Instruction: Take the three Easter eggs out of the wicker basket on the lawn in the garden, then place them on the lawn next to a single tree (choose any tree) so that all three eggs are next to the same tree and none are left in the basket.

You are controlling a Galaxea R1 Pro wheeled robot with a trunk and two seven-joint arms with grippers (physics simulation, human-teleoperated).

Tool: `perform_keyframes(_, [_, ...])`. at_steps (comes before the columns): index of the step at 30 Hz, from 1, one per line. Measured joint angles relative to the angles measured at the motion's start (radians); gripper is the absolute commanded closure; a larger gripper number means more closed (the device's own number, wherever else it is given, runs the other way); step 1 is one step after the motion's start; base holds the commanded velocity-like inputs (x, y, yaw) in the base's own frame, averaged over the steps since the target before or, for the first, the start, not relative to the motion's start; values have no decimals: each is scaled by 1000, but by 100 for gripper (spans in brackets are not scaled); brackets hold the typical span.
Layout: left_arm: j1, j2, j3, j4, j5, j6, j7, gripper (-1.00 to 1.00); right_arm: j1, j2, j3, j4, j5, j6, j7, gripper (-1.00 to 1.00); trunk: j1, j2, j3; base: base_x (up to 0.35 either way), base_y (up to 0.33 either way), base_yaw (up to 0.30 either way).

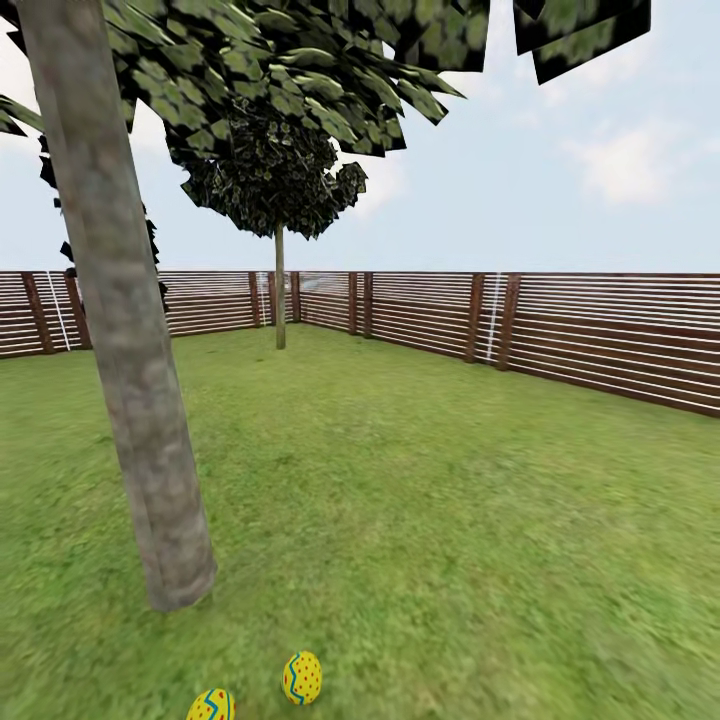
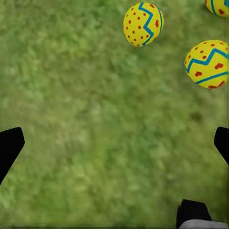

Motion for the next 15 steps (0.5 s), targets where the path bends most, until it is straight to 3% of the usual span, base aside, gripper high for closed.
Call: perform_keyframes(15, [32, -17, 0, 0, 0, 2, -4, -100, 0, 0, 0, 0, 0, 0, 0, -100, -58, 105, 47, 0, 0, 0])
